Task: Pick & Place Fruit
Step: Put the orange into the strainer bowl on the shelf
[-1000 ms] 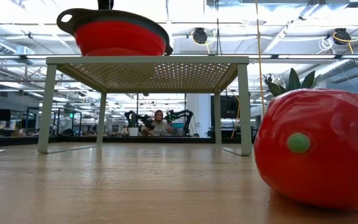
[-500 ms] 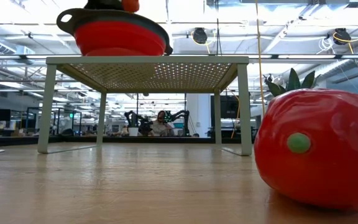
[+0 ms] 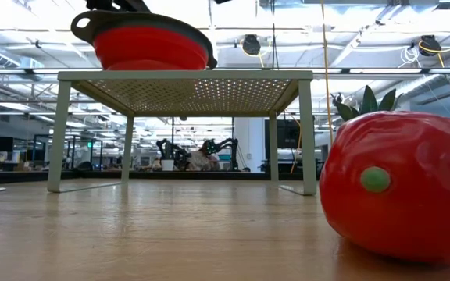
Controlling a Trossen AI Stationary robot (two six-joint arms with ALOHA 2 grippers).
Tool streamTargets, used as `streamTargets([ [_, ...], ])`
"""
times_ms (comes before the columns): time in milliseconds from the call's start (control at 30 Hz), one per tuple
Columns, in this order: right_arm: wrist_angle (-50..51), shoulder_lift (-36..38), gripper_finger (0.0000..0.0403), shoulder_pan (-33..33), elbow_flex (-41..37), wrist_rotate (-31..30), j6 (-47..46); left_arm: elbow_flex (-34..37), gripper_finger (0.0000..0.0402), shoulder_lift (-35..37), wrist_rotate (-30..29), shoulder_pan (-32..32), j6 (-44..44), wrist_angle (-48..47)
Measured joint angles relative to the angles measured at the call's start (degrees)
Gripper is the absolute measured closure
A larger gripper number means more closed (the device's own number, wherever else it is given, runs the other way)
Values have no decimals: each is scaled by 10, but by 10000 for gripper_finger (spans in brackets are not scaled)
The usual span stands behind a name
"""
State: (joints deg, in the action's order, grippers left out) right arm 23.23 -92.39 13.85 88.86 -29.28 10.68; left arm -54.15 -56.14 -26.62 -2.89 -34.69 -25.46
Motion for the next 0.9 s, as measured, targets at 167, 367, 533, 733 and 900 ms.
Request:
streamTargets([
  [167, 3, 15, 344, -1, 0, 56, -20, 0, 280, 0, 24, 8, -4, -9],
  [367, 9, 38, 398, -7, 0, 102, -39, 0, 279, -1, 27, 14, -10, -19],
  [533, 17, 67, 392, -10, -25, 105, -40, 0, 279, -1, 37, 14, -15, -24],
  [733, -28, 126, 400, -21, -100, 161, -66, 0, 279, -1, 39, 14, -17, -31],
  [900, -131, 204, 402, -28, -197, 191, -98, 0, 279, -1, 40, 14, -18, -32],
])
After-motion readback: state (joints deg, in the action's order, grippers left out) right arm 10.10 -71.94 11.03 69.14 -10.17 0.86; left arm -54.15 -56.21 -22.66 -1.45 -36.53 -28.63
